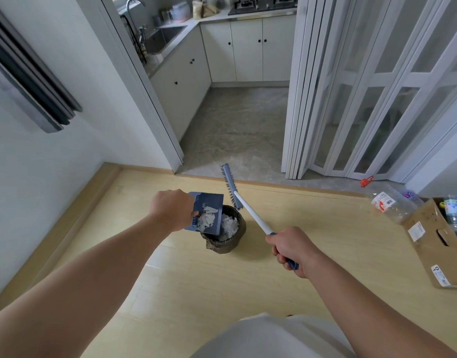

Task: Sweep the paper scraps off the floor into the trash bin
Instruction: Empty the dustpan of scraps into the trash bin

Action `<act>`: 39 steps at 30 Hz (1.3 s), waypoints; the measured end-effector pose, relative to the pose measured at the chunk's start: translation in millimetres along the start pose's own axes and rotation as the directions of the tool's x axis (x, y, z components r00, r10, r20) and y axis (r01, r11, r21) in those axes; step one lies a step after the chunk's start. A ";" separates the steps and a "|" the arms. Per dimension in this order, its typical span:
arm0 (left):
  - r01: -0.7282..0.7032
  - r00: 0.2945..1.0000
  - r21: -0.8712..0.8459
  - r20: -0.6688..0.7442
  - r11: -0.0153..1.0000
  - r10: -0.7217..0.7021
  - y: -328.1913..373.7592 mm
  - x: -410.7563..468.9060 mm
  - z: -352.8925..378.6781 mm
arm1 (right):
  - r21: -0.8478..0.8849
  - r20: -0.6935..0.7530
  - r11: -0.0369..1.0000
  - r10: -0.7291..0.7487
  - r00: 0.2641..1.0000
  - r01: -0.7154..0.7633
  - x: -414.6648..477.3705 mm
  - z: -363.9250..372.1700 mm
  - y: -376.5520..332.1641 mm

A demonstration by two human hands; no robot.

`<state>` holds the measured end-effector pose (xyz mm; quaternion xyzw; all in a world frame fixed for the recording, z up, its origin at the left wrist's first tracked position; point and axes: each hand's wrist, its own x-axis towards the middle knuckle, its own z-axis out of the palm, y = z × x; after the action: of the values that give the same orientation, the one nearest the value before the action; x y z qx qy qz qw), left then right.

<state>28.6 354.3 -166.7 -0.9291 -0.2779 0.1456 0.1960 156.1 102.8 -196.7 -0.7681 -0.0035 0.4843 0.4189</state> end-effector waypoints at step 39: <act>-0.075 0.997 0.116 0.023 0.990 0.073 7.5 -5.4 -9.2 | -0.045 0.007 0.999 -0.011 1.000 0.012 -2.3 3.0 0.6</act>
<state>31.2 342.8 -161.1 -0.9243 -0.2359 0.1774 0.2420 152.4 103.4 -195.9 -0.7756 -0.0203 0.4844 0.4042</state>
